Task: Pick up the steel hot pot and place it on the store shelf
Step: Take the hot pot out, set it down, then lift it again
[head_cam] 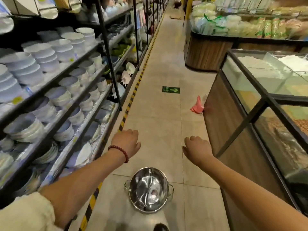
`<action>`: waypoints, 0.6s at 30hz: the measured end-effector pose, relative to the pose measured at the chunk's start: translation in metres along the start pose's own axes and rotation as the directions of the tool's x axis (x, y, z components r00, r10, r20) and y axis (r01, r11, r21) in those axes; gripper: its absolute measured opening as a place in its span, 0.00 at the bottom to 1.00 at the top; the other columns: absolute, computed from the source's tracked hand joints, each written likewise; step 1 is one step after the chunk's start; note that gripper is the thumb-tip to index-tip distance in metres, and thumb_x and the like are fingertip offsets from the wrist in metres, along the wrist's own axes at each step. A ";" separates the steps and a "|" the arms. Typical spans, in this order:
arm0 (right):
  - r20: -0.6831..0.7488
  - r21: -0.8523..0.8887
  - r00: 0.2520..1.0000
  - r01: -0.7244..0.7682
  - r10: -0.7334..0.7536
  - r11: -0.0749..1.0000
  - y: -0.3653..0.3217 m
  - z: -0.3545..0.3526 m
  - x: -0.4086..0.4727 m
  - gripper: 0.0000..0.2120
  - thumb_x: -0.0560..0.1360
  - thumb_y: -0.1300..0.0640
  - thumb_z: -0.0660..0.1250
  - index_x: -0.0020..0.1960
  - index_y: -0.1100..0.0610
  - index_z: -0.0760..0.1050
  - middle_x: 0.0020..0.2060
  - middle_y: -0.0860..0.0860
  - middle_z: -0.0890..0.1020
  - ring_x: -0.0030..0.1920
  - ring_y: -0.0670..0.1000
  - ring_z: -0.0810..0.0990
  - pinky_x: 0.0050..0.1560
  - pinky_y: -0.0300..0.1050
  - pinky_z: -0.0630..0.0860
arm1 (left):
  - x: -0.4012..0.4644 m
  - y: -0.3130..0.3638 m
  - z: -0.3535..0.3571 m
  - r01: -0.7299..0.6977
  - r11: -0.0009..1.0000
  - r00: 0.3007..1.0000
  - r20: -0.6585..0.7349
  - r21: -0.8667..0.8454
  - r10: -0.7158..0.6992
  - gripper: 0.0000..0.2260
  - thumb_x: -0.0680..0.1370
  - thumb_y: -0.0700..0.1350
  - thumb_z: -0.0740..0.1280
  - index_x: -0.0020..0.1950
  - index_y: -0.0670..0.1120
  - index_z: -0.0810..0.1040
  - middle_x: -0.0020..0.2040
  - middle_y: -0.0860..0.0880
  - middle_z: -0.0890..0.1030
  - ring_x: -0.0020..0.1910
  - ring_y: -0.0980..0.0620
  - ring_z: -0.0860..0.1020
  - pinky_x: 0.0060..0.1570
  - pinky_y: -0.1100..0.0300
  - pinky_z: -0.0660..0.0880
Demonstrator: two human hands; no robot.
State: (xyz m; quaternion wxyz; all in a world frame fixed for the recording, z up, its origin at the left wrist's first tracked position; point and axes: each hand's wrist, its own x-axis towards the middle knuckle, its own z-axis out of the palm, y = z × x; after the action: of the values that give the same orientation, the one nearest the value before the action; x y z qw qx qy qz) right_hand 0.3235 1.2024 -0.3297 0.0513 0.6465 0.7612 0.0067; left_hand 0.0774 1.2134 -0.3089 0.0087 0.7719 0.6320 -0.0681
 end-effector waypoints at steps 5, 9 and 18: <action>0.199 0.047 0.980 0.010 -0.019 0.999 0.015 0.099 0.065 0.16 0.79 0.50 0.55 0.58 0.60 0.72 0.55 0.56 0.78 0.55 0.57 0.77 0.43 0.46 0.68 | 0.059 -0.008 0.107 0.087 0.995 0.976 0.206 -0.040 -0.077 0.17 0.77 0.53 0.57 0.60 0.44 0.71 0.58 0.44 0.78 0.56 0.44 0.77 0.50 0.52 0.75; 0.371 0.055 0.928 0.005 -0.025 0.999 0.022 0.202 0.099 0.16 0.80 0.50 0.54 0.60 0.59 0.71 0.56 0.55 0.78 0.57 0.57 0.76 0.46 0.46 0.72 | 0.093 -0.016 0.212 0.173 0.984 0.912 0.381 -0.031 -0.149 0.18 0.77 0.54 0.58 0.61 0.44 0.70 0.60 0.44 0.77 0.57 0.44 0.77 0.52 0.53 0.74; 0.564 0.059 0.825 -0.084 0.036 0.995 0.005 0.445 0.154 0.16 0.79 0.50 0.54 0.58 0.59 0.71 0.55 0.56 0.79 0.57 0.58 0.77 0.43 0.45 0.67 | 0.139 -0.032 0.459 0.298 0.954 0.778 0.575 0.019 -0.254 0.22 0.78 0.54 0.57 0.68 0.44 0.68 0.63 0.43 0.76 0.60 0.43 0.76 0.56 0.51 0.74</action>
State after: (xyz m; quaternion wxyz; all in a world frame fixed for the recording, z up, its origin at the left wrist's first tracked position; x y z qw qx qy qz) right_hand 0.3427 1.3299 -0.7822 0.2464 0.6450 0.6913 -0.2128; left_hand 0.0293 1.3092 -0.7773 0.2155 0.6138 0.7085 -0.2735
